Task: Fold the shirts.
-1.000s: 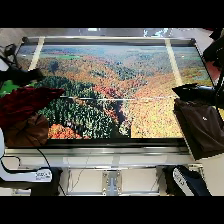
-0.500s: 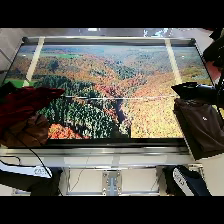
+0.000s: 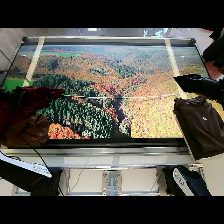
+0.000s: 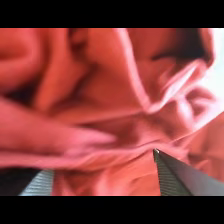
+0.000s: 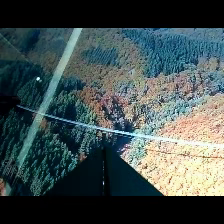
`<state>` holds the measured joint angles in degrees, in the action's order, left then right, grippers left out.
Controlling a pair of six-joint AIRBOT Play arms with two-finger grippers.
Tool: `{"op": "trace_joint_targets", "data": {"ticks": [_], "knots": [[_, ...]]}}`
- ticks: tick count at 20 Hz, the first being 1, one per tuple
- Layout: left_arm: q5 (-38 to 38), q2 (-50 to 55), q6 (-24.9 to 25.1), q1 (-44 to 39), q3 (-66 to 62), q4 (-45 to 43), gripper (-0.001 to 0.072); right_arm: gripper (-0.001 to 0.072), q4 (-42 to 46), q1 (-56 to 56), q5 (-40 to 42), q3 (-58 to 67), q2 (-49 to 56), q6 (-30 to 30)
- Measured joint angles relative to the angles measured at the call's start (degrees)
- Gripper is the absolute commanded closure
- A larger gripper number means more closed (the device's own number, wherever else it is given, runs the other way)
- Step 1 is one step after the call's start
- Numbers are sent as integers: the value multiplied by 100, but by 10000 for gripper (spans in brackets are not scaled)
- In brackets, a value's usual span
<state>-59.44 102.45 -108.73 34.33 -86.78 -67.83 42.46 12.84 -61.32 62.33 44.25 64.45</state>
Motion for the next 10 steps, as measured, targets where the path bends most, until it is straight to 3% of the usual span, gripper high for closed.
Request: {"op": "trace_joint_targets", "data": {"ticks": [1, 7, 10], "knots": [[136, 68, -28, -2, 0, 251, 698, 700, -107, 0, 33, 0, 0, 0], [396, 190, 142, -4, 0, 1132, 700, 700, -557, 0, 85, 0, 0, 0], [286, -39, 629, -33, 2, 1834, 700, 700, -719, 0, 83, 0, 0, 0]]}}
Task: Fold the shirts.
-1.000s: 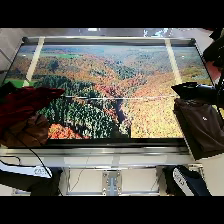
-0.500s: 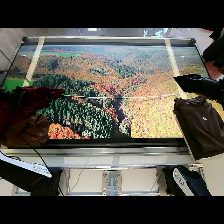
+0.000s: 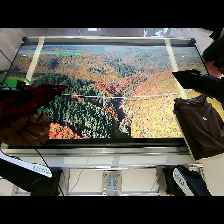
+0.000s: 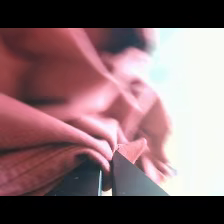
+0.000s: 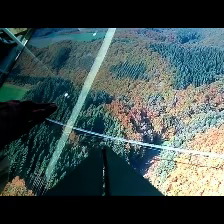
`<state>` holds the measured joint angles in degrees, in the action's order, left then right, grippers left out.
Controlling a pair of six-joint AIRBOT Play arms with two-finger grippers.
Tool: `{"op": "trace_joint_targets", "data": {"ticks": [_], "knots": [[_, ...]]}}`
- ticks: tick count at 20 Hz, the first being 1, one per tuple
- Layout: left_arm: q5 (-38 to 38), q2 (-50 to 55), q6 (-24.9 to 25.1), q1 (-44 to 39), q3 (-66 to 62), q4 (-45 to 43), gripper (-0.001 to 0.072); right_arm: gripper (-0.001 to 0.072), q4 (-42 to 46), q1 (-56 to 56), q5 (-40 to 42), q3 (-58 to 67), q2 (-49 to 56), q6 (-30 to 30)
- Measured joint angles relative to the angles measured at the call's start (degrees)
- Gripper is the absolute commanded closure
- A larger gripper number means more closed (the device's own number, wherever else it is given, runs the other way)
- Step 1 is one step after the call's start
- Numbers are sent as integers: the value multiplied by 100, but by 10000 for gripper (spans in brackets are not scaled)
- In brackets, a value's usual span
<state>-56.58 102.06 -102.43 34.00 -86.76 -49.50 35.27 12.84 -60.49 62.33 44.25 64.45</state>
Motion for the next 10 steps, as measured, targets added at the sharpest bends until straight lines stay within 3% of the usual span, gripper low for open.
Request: {"op": "trace_joint_targets", "data": {"ticks": [5, 10], "knots": [[-435, -922, 1537, -505, -2, 1797, 701, 701, -654, 0, -35, 0, -13, 0], [-1014, -1862, 2249, -2118, -2, 1615, 700, 700, -848, 0, 15, 4, -33, 0]]}}
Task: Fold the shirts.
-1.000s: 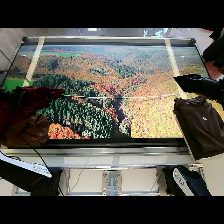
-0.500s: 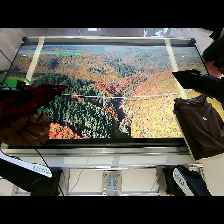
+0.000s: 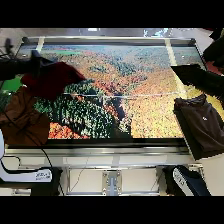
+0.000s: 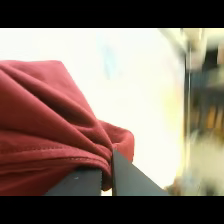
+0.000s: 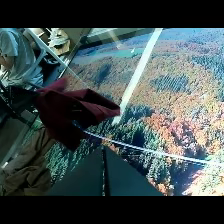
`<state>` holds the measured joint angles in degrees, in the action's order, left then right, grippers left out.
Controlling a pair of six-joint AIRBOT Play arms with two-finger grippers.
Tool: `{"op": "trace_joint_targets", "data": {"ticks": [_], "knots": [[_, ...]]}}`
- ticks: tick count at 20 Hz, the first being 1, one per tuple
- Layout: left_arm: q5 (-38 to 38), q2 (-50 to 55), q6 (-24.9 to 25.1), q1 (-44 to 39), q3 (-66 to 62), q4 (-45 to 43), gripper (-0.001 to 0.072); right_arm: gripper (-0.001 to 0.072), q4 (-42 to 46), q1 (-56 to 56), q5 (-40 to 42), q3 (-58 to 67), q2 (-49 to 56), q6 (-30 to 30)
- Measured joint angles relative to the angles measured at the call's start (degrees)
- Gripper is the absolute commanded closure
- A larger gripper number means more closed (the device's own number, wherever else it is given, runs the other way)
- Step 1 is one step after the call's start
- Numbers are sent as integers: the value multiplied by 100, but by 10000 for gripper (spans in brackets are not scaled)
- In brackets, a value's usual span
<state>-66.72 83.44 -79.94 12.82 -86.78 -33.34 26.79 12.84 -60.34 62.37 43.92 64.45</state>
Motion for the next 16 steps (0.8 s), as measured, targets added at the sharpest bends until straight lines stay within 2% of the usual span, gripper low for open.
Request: {"op": "trace_joint_targets", "data": {"ticks": [4, 5, 6, 7, 8, 10, 13, 16], "knots": [[-105, -227, 164, -1893, 2, -946, 699, 700, 876, 0, -11, -2, -2, -2], [-129, -201, 184, -2391, 7, -1191, 646, 700, 1128, 0, -24, -2, -2, -2], [-122, -138, 201, -2868, 7, -1399, 384, 698, 1329, 0, -31, -2, -2, -2], [-63, -66, 208, -3272, 7, -1576, 7, 673, 1506, 0, -37, -2, -2, -2], [70, 0, 219, -3624, 7, -1759, 9, 641, 1635, 0, -48, -2, -2, -2], [455, 76, 225, -4118, 7, -2133, 8, 498, 1840, 7, -50, -2, -11, -2], [739, -42, 129, -4280, -4, -2649, 19, 506, 2240, 87, -90, 0, -44, -2], [699, -299, -599, -3869, -7, -3683, 18, 505, 2955, 195, -199, 7, -4, 96]]}}
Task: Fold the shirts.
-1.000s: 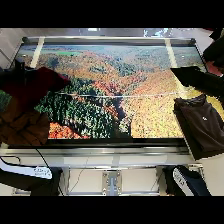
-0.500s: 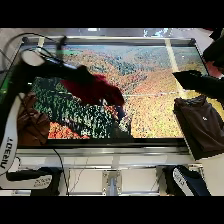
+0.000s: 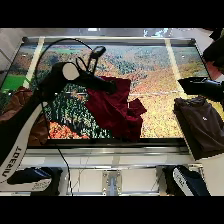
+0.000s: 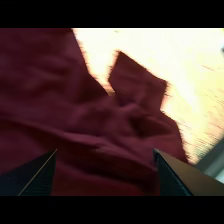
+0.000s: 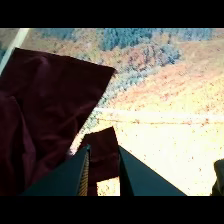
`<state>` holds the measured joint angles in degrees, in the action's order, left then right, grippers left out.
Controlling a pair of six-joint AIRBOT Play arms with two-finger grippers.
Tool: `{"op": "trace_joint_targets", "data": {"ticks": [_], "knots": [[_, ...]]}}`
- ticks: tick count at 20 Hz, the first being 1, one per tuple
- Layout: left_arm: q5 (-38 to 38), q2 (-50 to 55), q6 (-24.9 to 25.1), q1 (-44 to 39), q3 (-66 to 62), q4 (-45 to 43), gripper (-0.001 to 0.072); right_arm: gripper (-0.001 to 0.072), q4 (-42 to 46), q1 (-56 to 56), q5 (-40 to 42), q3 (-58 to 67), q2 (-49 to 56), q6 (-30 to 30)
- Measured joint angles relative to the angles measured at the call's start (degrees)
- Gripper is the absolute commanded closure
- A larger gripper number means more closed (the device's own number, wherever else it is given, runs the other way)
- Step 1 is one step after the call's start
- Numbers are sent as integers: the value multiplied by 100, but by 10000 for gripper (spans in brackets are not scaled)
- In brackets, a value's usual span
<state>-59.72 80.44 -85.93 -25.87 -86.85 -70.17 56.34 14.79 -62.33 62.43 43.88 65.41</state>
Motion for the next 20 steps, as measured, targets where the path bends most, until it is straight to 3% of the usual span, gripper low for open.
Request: {"op": "trace_joint_targets", "data": {"ticks": [3, 7, 8, 9, 11, 15, 20], "knots": [[-264, -111, -1049, 769, 20, -1008, 19, 504, 428, 33, -328, -39, 256, 221], [-483, 136, -1725, 1646, 70, -1523, 19, 488, -111, -245, -1012, -254, 920, 358], [-452, 254, -1779, 1768, 72, -1556, 19, 327, -417, -470, -1108, -317, 1113, 337], [-321, 404, -1805, 1862, 79, -1552, 18, 242, -691, -780, -1121, -358, 1298, 280], [125, 710, -1641, 1956, 83, -1316, 18, 242, -955, -1486, -929, -413, 1646, 208], [1309, 1362, -1281, 1985, 61, -470, 18, 242, -634, -2824, 160, -428, 2430, 278], [1847, 2238, -612, 1829, -358, 37, 18, 242, -345, -3477, 732, 101, 3654, 417]]}}
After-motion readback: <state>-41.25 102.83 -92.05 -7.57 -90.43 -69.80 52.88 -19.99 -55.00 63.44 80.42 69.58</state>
